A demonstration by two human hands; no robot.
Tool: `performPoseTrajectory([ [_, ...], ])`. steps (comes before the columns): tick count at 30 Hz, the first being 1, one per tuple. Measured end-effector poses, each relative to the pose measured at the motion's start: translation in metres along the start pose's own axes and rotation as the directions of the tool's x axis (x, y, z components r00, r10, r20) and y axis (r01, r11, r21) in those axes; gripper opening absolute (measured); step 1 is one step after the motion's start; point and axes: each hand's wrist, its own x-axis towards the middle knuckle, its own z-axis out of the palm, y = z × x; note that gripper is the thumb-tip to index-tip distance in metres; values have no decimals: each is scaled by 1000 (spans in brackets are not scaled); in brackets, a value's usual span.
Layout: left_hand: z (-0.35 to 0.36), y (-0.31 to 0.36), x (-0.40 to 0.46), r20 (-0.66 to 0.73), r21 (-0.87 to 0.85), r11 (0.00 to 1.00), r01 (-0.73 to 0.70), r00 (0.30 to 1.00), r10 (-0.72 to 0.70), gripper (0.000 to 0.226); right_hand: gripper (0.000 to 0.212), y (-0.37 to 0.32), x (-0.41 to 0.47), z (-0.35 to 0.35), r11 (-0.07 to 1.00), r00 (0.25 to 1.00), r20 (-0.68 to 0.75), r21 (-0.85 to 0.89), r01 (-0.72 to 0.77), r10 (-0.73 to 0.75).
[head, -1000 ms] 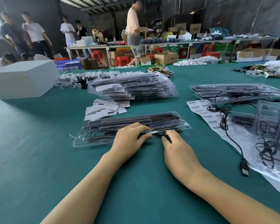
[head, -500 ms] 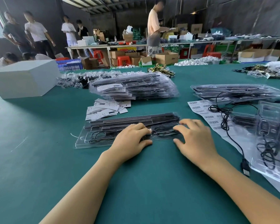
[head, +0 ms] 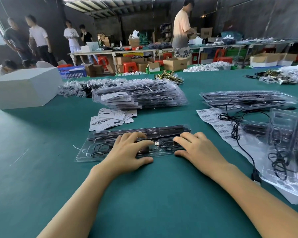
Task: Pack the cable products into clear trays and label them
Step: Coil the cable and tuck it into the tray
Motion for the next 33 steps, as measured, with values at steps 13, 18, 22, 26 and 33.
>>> performPoseTrajectory([
  [13, -10, -30, -16, -169, 595, 733, -330, 840, 515, 38, 53, 0, -1, -3, 993, 999, -23, -108, 46, -49],
  [18, -41, -26, -3, -199, 680, 659, -320, 785, 586, 35, 58, -9, -3, -17, 995, 953, -296, -88, 36, -60],
  [22, -89, -10, 12, -355, 755, 623, -205, 672, 650, 25, 26, -12, -2, -29, 996, 779, -627, -77, -41, -16],
  [26, -119, 21, 29, -715, 600, 795, 91, 506, 482, 24, 21, -21, -7, -39, 958, 680, -691, 279, -62, 245],
  [33, -38, 72, 15, -557, -524, 838, 151, 684, -471, 50, 18, -34, -6, -35, 72, 777, -14, 997, -41, 630],
])
